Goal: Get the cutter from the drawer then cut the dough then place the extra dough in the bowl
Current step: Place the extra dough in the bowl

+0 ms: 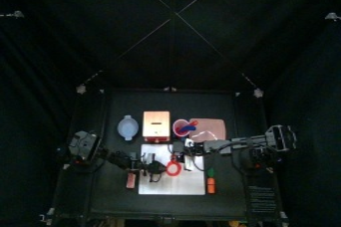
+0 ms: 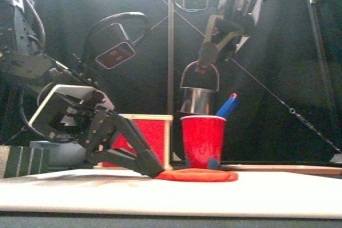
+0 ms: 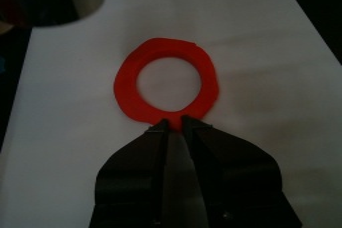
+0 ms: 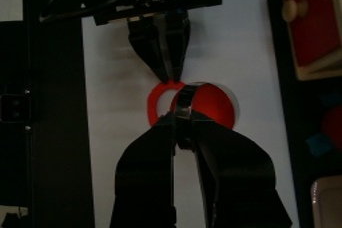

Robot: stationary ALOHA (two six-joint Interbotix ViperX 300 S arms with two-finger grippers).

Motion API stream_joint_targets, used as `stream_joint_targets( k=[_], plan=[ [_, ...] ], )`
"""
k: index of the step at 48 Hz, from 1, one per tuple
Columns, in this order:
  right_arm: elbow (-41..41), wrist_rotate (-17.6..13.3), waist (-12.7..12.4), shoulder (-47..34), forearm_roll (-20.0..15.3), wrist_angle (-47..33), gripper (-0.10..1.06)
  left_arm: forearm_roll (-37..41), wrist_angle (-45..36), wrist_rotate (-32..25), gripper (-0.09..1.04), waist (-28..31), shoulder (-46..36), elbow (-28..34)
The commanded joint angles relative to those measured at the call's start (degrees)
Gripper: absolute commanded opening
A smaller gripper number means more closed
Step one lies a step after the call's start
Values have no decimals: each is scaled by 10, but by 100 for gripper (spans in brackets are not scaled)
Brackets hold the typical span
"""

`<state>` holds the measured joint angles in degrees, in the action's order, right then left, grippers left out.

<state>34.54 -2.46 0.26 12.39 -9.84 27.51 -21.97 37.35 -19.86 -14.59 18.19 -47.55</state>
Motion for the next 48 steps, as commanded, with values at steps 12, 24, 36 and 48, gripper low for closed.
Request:
stream_joint_targets(
  k=[12,24,36,48],
  plan=[
    [123,-1,-3,22,-38,-93,43,-6,0,0,64,6,-69,10],
    [134,-1,-4,12,-54,-105,63,-6,-17,-3,64,20,-81,11],
    [128,-1,-6,19,-55,-105,78,-3,-32,-4,66,52,-63,27],
    [127,0,-6,45,-55,-113,78,31,-142,-16,71,69,-31,78]
  ],
)
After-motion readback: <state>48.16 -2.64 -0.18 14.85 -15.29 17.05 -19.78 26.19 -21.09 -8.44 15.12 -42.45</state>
